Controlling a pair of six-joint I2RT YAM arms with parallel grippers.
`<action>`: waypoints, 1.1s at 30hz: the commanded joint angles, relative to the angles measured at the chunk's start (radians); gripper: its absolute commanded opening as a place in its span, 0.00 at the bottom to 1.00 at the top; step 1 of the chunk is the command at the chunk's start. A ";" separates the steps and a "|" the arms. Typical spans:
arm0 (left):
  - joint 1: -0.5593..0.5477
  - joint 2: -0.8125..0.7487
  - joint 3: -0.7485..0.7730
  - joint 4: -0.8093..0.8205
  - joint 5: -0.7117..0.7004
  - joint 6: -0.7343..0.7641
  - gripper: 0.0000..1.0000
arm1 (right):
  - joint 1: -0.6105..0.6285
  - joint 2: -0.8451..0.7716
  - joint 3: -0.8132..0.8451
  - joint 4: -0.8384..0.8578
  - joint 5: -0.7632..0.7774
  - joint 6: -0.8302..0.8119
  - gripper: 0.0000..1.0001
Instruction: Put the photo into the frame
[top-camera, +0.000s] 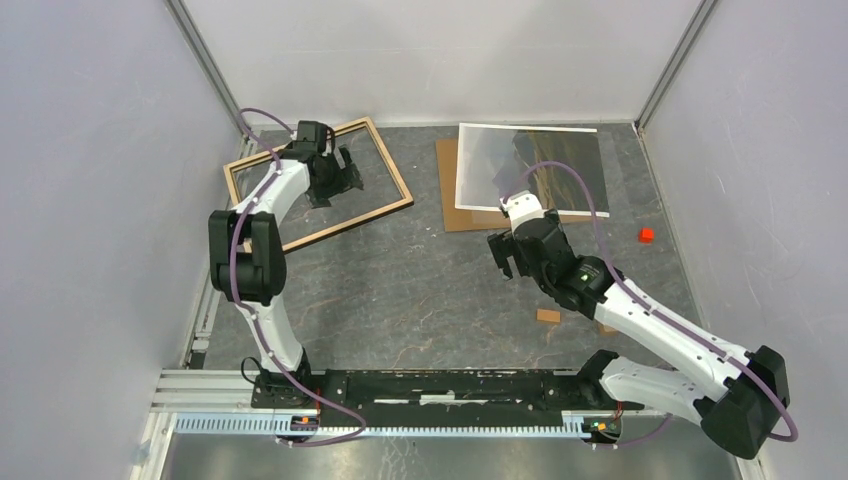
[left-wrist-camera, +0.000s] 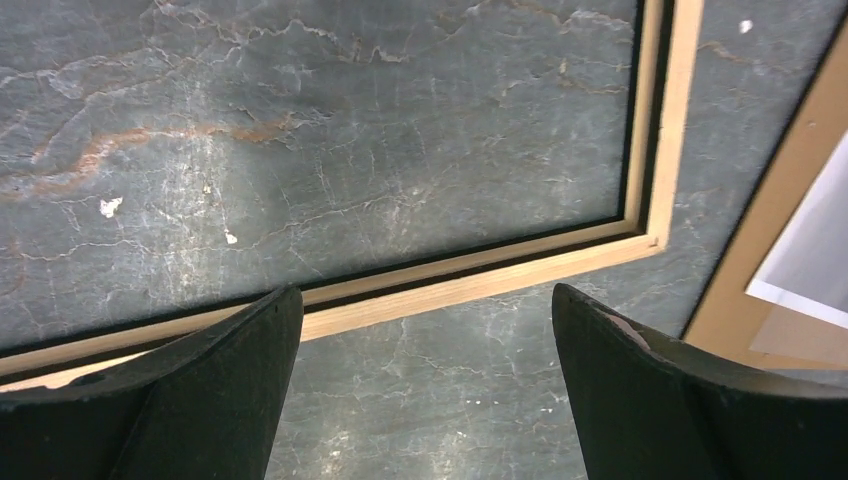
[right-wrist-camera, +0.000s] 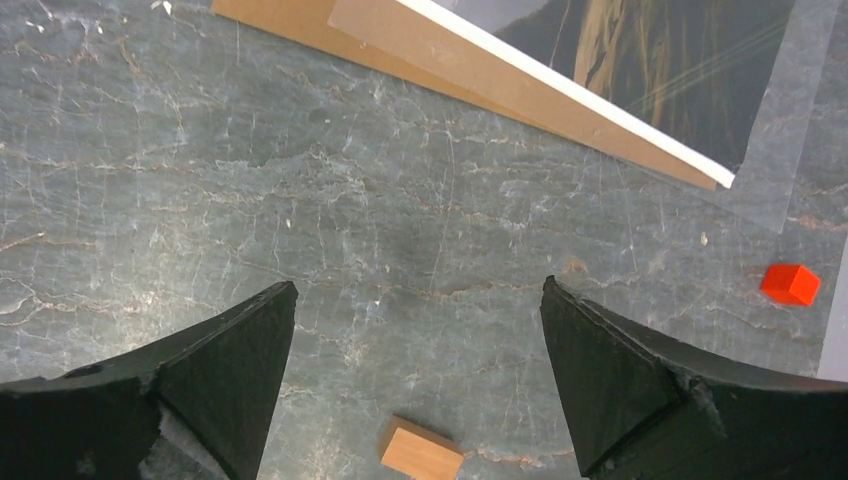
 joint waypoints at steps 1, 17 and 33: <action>0.002 0.020 0.009 0.005 0.015 0.011 1.00 | 0.005 0.016 0.047 -0.040 0.024 0.050 0.98; -0.007 0.020 -0.187 0.036 0.043 -0.029 1.00 | 0.004 -0.130 -0.038 0.118 -0.171 -0.096 0.98; -0.093 -0.200 -0.483 0.204 0.176 -0.224 1.00 | 0.000 -0.094 -0.107 0.191 -0.334 0.078 0.98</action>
